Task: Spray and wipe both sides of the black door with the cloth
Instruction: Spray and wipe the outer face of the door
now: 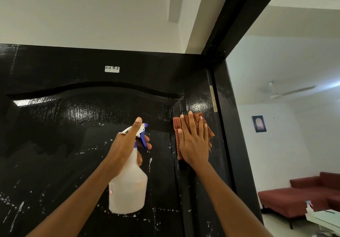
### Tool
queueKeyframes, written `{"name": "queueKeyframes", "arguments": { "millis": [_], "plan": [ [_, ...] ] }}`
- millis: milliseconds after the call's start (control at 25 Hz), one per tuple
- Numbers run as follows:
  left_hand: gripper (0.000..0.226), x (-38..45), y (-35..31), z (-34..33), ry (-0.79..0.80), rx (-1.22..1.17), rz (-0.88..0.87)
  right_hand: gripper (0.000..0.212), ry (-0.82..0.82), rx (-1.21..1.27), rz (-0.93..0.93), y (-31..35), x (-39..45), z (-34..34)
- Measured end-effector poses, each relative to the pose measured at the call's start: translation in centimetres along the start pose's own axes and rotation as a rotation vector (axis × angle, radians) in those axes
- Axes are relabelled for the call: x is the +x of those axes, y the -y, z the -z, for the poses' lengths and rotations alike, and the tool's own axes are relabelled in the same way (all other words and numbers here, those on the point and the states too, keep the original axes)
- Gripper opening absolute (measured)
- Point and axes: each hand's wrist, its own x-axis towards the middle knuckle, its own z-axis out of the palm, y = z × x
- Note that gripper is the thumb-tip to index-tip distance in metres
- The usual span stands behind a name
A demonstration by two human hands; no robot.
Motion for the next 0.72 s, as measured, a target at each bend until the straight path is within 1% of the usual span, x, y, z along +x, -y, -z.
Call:
{"name": "queueKeyframes", "arguments": {
  "millis": [120,240,280,360,440,560,640,720],
  "plan": [
    [0.073,0.2,-0.1,0.0,0.002,0.009,-0.006,0.06,-0.031,0.028,-0.035,-0.4,6.6,1.4],
    [0.069,0.3,-0.4,-0.7,0.006,-0.029,-0.028,0.062,-0.036,0.092,-0.134,-0.5,12.3,3.1],
    [0.068,0.3,-0.6,-1.1,0.005,-0.042,-0.035,0.063,-0.041,0.112,-0.171,-0.6,13.2,3.3],
    [0.071,-0.2,-0.2,-1.8,0.014,-0.059,-0.023,0.064,-0.067,0.136,-0.247,-0.9,12.4,3.0],
    [0.074,-1.5,1.0,-2.5,0.04,-0.065,0.013,0.067,-0.084,0.15,-0.325,-1.7,8.5,2.1],
    [0.077,-4.1,2.8,-3.3,0.075,-0.062,0.082,0.068,-0.056,0.162,-0.387,-2.7,-1.3,0.6],
    [0.079,-4.9,3.5,-3.9,0.073,-0.059,0.119,0.07,-0.047,0.16,-0.392,-2.7,-8.6,-0.1],
    [0.075,-5.4,3.7,-4.6,0.067,-0.058,0.137,0.073,-0.047,0.134,-0.364,-2.2,-15.9,-1.0]
  ]
}}
